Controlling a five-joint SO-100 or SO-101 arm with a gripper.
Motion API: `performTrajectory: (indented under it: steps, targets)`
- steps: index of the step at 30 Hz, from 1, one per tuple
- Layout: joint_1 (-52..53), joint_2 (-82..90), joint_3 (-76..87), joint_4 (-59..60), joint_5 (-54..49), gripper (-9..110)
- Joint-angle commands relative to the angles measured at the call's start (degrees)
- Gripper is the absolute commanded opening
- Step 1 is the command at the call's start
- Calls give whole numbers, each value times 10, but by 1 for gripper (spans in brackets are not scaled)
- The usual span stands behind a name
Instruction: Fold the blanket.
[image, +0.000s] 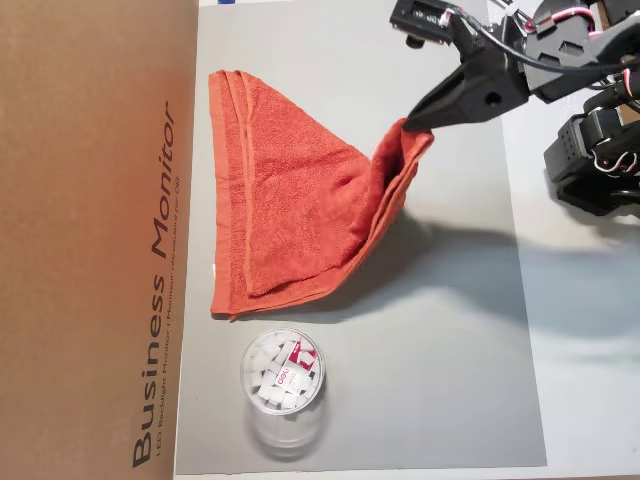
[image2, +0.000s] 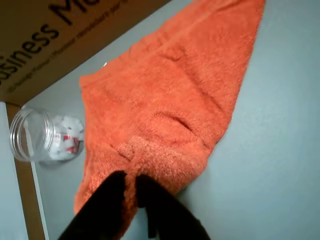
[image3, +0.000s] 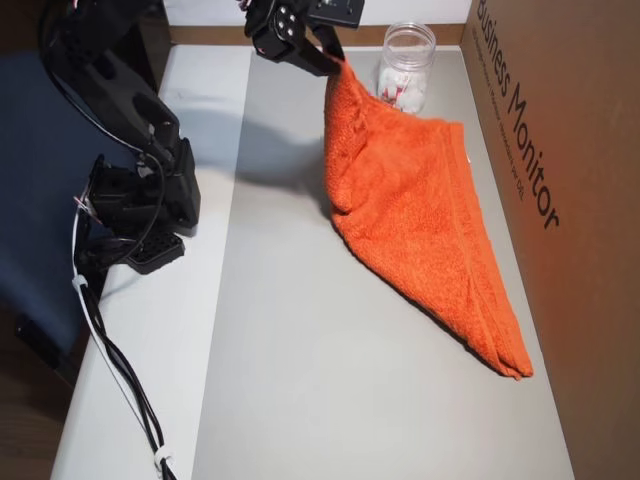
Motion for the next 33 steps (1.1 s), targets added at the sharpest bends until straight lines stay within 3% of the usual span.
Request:
performTrajectory:
  steps: [1, 8, 14, 33]
  targets:
    - [33, -55, -87, -9, -6, 0]
    - [86, -177, -220, -12, -7, 0]
    - [110, -200, -221, -4, -31, 0]
    - [-66, 19, 111, 167, -30, 8]
